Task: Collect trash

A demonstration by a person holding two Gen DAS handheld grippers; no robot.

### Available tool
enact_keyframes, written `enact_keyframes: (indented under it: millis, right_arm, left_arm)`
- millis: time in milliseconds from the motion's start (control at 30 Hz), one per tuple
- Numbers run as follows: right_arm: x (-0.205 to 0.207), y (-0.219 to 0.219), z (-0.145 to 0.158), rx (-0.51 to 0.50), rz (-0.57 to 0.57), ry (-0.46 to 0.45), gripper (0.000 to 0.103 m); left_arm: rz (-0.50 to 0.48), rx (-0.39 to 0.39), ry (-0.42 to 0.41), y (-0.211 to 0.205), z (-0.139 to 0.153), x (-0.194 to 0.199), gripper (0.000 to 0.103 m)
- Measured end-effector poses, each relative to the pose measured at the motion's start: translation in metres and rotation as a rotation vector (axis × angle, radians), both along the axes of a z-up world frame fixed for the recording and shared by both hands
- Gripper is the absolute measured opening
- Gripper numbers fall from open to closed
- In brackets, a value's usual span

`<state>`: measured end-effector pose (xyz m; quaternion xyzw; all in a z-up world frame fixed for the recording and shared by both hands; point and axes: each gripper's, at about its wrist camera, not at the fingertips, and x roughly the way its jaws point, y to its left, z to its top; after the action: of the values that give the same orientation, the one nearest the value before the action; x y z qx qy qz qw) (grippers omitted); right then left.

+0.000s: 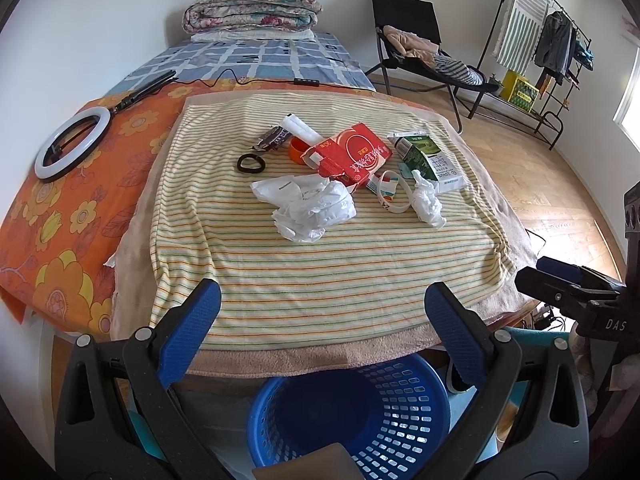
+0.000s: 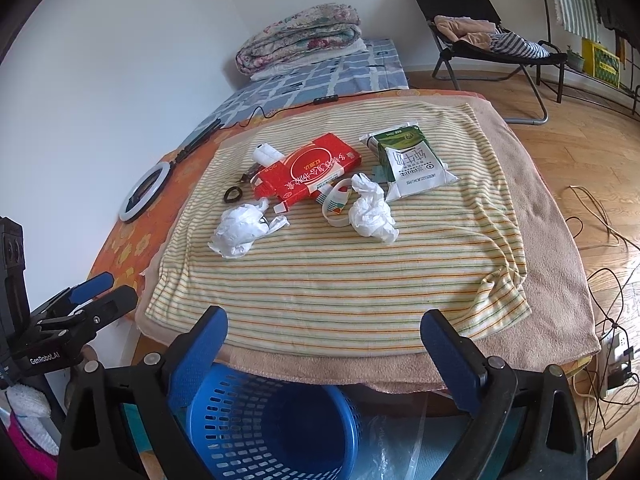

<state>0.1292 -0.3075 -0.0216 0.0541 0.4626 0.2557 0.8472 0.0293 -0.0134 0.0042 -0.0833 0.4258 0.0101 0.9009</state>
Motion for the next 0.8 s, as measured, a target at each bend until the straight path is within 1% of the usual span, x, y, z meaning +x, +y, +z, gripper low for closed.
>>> enact_keyframes:
  millis: [133,167,267,333,433,500,567,633,700,800]
  right_arm:
    - [-0.001,0.001,-0.001,-0.022,0.011,0.007,0.101]
    - [-0.002,0.001,-0.001,-0.03,0.01,0.009,0.103]
    - [0.002,0.0,-0.004,-0.068,-0.004,0.042,0.103]
    - [0.004,-0.003,-0.007,-0.055,0.009,0.07,0.103]
    - [0.007,-0.003,-0.007,-0.105,0.004,0.06,0.101]
    - [0.01,-0.002,-0.002,-0.133,0.019,0.047,0.1]
    - [0.016,-0.002,0.002,-0.13,0.042,0.04,0.099]
    - [0.024,-0.002,0.007,-0.132,0.054,0.025,0.098]
    - [0.035,0.001,0.011,-0.142,0.063,0.019,0.094]
    - [0.053,0.008,0.011,-0.147,0.074,0.007,0.091]
  left_arm:
    - [0.003,-0.014,0.023,0.003,-0.003,0.005,0.103]
    - [0.0,-0.017,0.028,0.003,-0.003,0.007,0.103]
    - [-0.011,-0.014,0.04,0.004,-0.002,0.012,0.103]
    - [-0.025,-0.011,0.042,0.005,-0.001,0.017,0.103]
    - [-0.061,0.008,0.053,0.002,-0.001,0.027,0.102]
    - [-0.071,0.008,0.065,0.004,-0.003,0.035,0.101]
    - [-0.073,-0.004,0.077,0.007,-0.005,0.043,0.099]
    - [-0.068,-0.015,0.086,0.011,-0.007,0.052,0.095]
    - [-0.064,-0.027,0.096,0.015,-0.009,0.062,0.088]
    - [-0.065,-0.045,0.11,0.017,-0.015,0.078,0.086]
